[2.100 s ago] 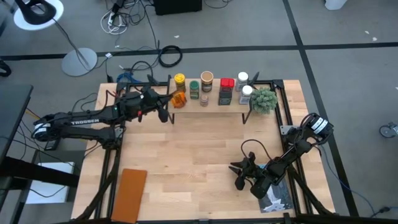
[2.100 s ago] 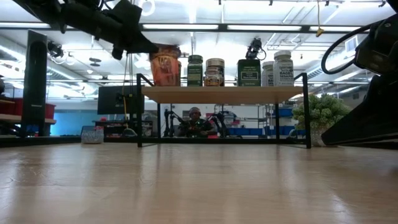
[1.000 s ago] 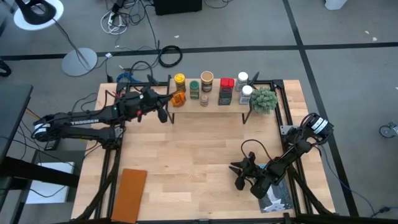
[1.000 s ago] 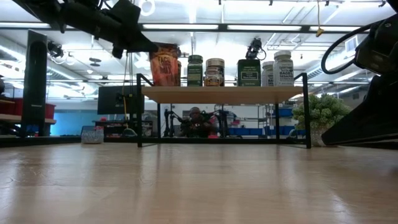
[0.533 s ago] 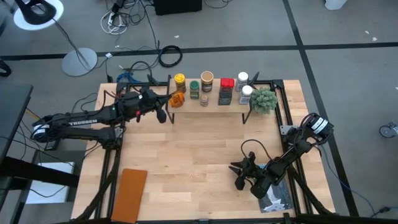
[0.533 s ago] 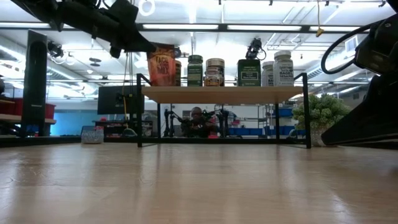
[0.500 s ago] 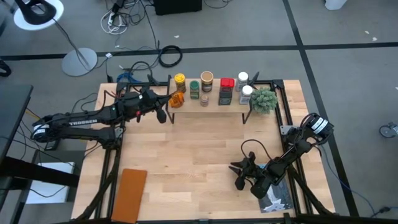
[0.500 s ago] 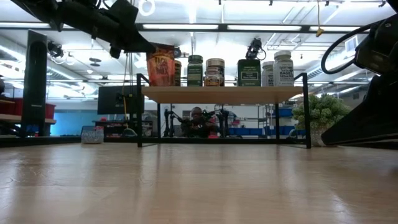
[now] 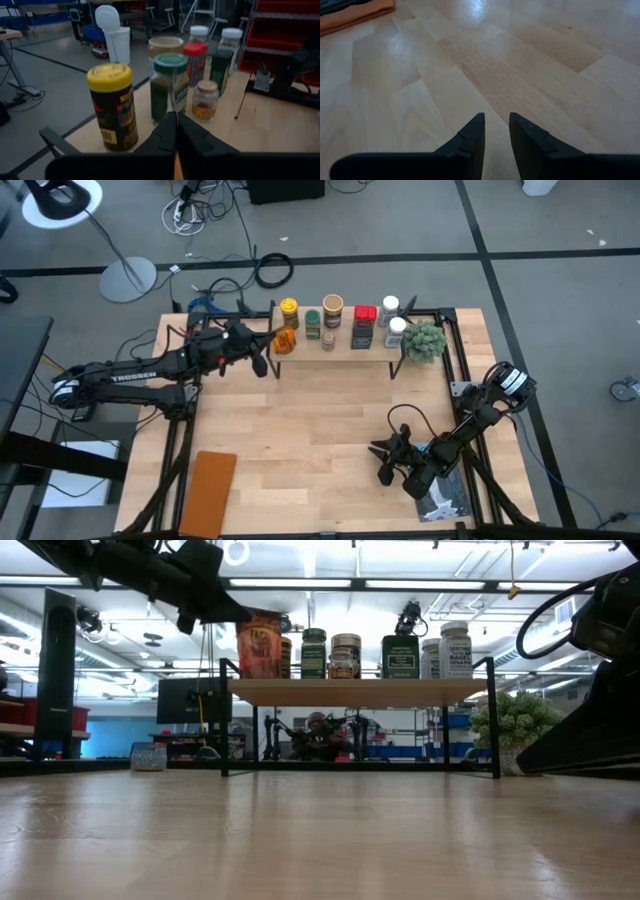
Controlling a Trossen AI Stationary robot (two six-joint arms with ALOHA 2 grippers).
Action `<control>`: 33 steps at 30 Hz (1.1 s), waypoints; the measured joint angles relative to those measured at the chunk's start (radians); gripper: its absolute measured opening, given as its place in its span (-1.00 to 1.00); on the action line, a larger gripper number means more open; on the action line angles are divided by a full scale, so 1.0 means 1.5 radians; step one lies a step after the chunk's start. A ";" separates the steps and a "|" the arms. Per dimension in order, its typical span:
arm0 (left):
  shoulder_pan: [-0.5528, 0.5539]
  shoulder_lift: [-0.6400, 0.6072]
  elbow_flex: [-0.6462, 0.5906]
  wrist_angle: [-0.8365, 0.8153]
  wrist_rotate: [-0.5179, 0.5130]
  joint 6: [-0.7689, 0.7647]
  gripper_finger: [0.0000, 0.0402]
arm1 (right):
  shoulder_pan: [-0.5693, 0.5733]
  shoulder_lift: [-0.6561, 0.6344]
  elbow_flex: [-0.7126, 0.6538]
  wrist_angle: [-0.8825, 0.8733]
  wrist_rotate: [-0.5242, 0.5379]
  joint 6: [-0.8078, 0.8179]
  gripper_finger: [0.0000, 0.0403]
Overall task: Shelf spices
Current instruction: Put the brown seasoning bag on the shelf, then return to Home Position
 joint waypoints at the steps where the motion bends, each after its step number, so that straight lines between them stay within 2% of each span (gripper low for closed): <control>1: 0.000 0.000 0.000 0.006 0.000 0.000 -0.93 | 0.000 0.000 0.000 0.000 0.000 0.000 -0.56; 21: 0.000 -0.001 0.000 0.033 0.005 -0.028 -0.64 | 0.000 0.000 0.000 0.000 0.001 0.000 -0.56; 33: 0.000 -0.001 0.000 0.058 0.014 -0.033 -0.62 | 0.000 0.000 0.000 0.000 0.001 0.000 -0.56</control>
